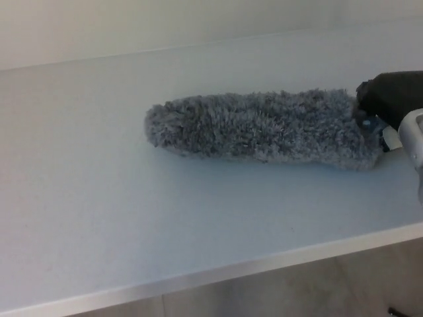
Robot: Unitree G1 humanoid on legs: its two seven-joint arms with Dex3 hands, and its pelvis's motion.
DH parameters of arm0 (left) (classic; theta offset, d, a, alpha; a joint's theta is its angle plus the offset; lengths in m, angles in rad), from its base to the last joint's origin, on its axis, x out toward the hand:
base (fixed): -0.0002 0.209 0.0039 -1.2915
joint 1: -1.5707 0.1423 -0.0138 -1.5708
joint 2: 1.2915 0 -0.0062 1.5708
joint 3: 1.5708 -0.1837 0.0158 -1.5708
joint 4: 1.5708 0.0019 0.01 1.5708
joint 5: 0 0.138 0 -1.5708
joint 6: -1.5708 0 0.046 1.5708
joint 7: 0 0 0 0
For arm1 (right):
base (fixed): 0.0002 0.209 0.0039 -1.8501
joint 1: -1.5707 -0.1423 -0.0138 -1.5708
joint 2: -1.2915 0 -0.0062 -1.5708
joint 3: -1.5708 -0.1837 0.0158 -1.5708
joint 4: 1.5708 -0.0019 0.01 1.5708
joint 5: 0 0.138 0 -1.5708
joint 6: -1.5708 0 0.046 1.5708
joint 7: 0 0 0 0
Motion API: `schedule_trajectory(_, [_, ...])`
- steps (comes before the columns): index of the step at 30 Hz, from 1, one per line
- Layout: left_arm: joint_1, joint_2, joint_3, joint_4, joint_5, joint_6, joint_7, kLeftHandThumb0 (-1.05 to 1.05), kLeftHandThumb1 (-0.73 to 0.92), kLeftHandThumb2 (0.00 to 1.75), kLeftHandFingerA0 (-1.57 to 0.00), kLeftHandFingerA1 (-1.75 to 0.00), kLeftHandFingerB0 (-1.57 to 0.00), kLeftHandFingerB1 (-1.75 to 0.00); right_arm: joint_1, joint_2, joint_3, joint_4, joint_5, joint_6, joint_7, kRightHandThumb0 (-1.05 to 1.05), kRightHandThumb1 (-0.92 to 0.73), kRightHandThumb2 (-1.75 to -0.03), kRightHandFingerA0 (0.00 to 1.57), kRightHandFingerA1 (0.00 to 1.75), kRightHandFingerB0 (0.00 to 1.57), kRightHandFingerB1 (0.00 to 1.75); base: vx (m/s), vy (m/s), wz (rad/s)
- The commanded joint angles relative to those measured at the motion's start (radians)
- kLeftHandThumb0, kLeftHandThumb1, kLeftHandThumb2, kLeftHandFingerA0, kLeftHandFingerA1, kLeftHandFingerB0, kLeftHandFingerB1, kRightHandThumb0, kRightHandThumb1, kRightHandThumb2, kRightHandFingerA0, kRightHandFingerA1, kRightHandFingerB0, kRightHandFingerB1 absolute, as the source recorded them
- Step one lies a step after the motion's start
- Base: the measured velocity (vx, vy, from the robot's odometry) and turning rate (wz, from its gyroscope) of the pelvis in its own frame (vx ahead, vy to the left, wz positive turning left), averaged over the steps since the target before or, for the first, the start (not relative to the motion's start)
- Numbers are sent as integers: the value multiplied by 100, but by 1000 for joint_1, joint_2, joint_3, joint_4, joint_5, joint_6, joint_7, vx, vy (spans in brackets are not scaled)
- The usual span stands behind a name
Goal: Pick up a grey duster using the right hand and walk towards the window and then clean the window using the duster
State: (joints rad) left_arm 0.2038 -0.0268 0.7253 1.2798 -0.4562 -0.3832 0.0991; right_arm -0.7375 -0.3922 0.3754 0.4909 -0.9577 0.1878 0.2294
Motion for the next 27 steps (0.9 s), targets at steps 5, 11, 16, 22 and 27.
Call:
schedule_trajectory(5, [11,23,16,5,-21,-25,-35,-15,60,92,-103,-119,-91,-96,28,-111,62,-87,32,-149,45,-64,-62,-61,6,32,17,29,0,0,0])
schedule_trajectory(11, [6,21,3,0,-2,-30,-16,-14,62,89,-94,-120,-86,-95,35,-228,65,-282,24,-183,106,-100,-55,-95,0,17,0,0,0,0,0])
schedule_trajectory(16, [11,15,8,-2,-11,-24,-10,-14,65,88,-94,-120,-85,-95,32,-299,34,-416,53,-210,176,-96,-54,-96,0,16,0,0,0,0,0])
schedule_trajectory(22, [18,15,23,-4,-24,-19,-23,-14,64,88,-97,-121,-82,-96,-12,-392,27,-561,47,-187,405,-82,-46,-91,0,19,0,0,0,0,0])
schedule_trajectory(27, [19,30,21,6,-16,-13,-22,-15,66,88,-96,-120,-85,-101,-72,-483,21,-583,68,-217,560,-81,-49,-88,0,16,0,0,0,0,0])
